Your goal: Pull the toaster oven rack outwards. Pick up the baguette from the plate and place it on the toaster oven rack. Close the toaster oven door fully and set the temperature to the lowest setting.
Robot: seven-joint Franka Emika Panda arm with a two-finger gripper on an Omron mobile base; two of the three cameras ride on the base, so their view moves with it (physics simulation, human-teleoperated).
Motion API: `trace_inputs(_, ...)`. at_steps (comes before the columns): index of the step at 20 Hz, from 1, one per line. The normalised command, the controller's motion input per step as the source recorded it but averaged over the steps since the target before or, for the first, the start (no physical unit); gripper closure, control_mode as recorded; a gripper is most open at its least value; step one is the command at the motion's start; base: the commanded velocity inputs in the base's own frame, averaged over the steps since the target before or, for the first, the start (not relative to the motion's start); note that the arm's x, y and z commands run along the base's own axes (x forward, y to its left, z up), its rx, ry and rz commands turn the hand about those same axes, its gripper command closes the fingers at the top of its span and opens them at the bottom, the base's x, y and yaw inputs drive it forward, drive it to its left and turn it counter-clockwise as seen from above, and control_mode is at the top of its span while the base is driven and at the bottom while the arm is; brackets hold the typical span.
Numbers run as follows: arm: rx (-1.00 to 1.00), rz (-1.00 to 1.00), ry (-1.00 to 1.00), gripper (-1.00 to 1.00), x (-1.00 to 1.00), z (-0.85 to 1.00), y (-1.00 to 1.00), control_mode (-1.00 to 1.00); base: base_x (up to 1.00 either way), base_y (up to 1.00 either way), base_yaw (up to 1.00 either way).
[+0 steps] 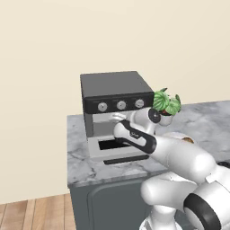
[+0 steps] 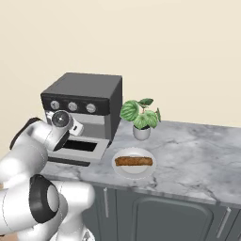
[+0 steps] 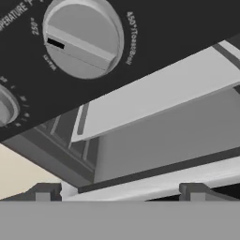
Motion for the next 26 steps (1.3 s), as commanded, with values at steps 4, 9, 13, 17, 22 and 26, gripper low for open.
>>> trace_inputs(4,0.00,-0.02,-0.09,-1.00,0.00,0.00,0.01,-1.00,0.00,0.00,0.00)
trace_inputs(9,0.00,-0.01,-0.03,-1.00,0.00,0.00,0.00,-1.00,0.00,0.00,0.00)
trace_inputs(13,0.00,-0.01,0.00,-1.00,0.06,0.00,0.00,-1.00,0.00,0.00,0.00)
trace_inputs(17,0.03,-0.04,0.00,-1.00,0.06,0.00,0.00,-1.00,0.00,0.00,0.00)
trace_inputs(22,0.02,-0.06,0.00,-1.00,0.00,-0.01,0.00,-1.00,0.00,0.00,0.00)
trace_inputs(26,0.02,-0.06,0.00,-1.00,0.00,-0.03,-0.04,-1.00,0.00,0.00,0.00)
